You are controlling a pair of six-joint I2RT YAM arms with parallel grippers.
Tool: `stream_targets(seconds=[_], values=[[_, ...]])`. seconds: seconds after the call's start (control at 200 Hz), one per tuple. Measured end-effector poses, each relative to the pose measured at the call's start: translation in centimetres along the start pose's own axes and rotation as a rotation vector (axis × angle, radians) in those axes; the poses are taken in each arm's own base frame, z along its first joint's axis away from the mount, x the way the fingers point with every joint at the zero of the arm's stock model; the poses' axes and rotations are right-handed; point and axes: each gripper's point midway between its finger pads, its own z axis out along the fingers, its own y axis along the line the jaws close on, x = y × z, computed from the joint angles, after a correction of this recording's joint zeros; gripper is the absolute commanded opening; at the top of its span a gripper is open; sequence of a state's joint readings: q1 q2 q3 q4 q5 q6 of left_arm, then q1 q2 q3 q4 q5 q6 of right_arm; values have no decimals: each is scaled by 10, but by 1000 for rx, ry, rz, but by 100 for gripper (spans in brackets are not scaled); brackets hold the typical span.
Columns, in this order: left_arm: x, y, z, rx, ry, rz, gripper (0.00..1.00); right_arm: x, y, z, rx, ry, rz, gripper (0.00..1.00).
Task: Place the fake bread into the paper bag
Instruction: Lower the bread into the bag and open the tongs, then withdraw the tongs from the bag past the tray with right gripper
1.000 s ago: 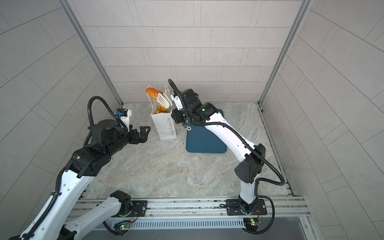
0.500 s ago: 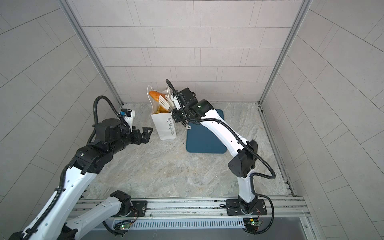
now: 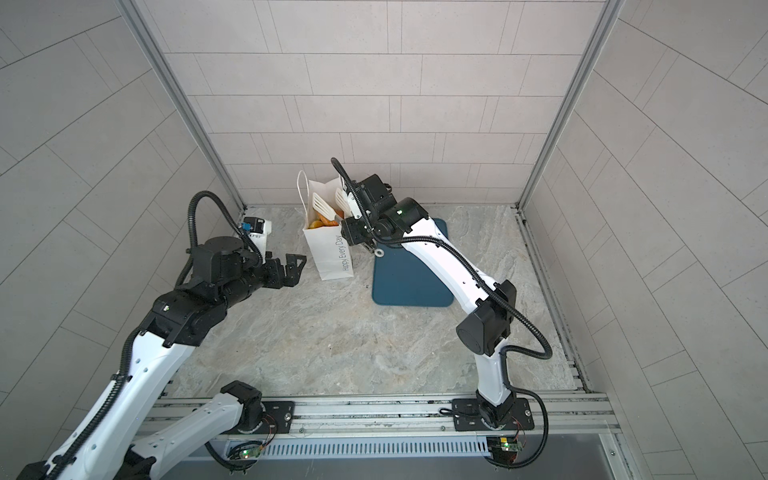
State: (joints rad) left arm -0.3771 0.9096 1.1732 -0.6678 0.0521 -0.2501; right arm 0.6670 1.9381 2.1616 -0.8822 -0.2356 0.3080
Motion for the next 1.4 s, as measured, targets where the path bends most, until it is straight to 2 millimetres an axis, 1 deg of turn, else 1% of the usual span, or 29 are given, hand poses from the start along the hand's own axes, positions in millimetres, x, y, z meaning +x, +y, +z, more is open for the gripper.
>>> stream_targets(seconds=[0.24, 0.375, 0.46, 0.615, 0.751, 0.806, 0.901, 0.996, 1.086, 1.216, 1.401], values=[[0, -2, 0, 9, 3, -1, 100, 1, 1, -1, -4, 5, -24, 53], [1, -3, 0, 19, 5, -3, 100, 2, 2, -11, -1, 2, -50, 53], [1, -5, 1, 27, 7, -4, 100, 1, 3, -23, 4, -12, -69, 53], [2, -6, 3, 33, 14, -7, 100, 0, 3, -54, 17, -52, -105, 53], [2, -7, 3, 36, 14, -11, 100, 6, -2, -78, 48, -86, -133, 53], [2, -8, 3, 40, 15, -9, 100, 10, -4, -84, 54, -94, -140, 54], [2, -10, 3, 43, 15, -6, 100, 18, -12, -94, 78, -110, -148, 54], [3, -13, 3, 48, 14, 2, 100, 23, -24, -103, 109, -120, -143, 54], [3, -17, 5, 54, 15, 11, 100, 27, -40, -111, 151, -130, -133, 54], [7, -27, 13, 63, 32, 37, 100, 35, -61, -121, 209, -133, -118, 54], [13, -44, 21, 83, 52, 79, 100, 54, -91, -131, 294, -118, -84, 54]])
